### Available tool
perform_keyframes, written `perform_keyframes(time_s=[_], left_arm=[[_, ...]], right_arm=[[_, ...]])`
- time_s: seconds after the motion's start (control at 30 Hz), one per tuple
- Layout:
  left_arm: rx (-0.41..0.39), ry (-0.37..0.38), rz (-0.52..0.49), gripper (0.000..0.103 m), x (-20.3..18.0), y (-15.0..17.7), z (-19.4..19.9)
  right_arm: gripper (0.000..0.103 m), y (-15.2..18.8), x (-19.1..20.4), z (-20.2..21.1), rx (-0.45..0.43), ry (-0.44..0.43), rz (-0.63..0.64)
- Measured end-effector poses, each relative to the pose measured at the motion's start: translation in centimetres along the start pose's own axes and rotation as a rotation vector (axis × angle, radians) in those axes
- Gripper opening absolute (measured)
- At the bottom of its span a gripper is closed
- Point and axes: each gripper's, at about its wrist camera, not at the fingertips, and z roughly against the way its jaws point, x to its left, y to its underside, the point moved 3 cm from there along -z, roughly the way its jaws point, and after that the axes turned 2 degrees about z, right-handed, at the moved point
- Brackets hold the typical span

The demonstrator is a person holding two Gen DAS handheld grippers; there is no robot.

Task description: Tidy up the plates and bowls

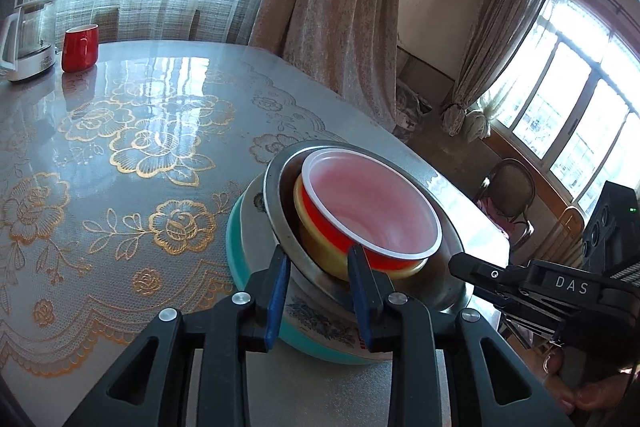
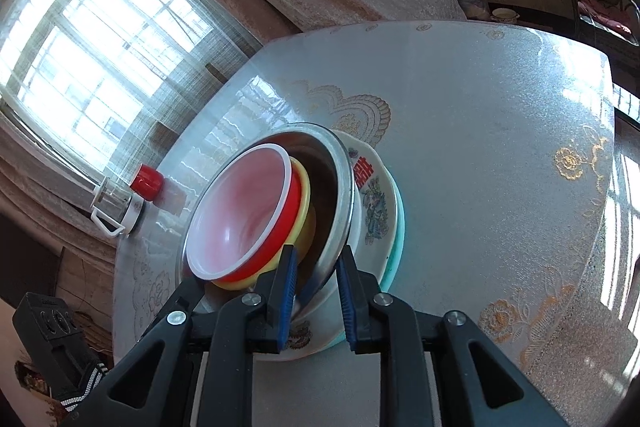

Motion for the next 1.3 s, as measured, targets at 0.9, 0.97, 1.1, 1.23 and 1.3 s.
perform_keyframes(time_s=[0.9, 0.97, 1.1, 1.23, 1.3], left_arm=[[-0.063, -0.195, -0.063, 0.078, 2.2, 5.9, 7.0], [-0.066, -0.211, -0.065, 0.081, 2.4, 6.3, 7.5], [-0.057, -0.257, -0.063, 0.089, 2.7, 7.3, 8.1], [-0.060, -0.291, -0.073, 0.094, 2.8, 8.2, 8.9], [-0.072, -0.294, -0.074, 0.098, 2.9, 8.5, 9.4]], right_arm=[[0.029, 2.1, 1.0, 2.3, -0.113, 0.010, 0.062], [0.029, 2.3, 0.9, 2.4, -0.113, 0.011, 0.062], [0.029, 3.0, 1.0, 2.9, -0.124, 0.030, 0.088], [0.032, 3.9, 1.3, 3.7, -0.151, 0.062, 0.142], [0.032, 4.4, 1.5, 4.1, -0.164, 0.084, 0.169]])
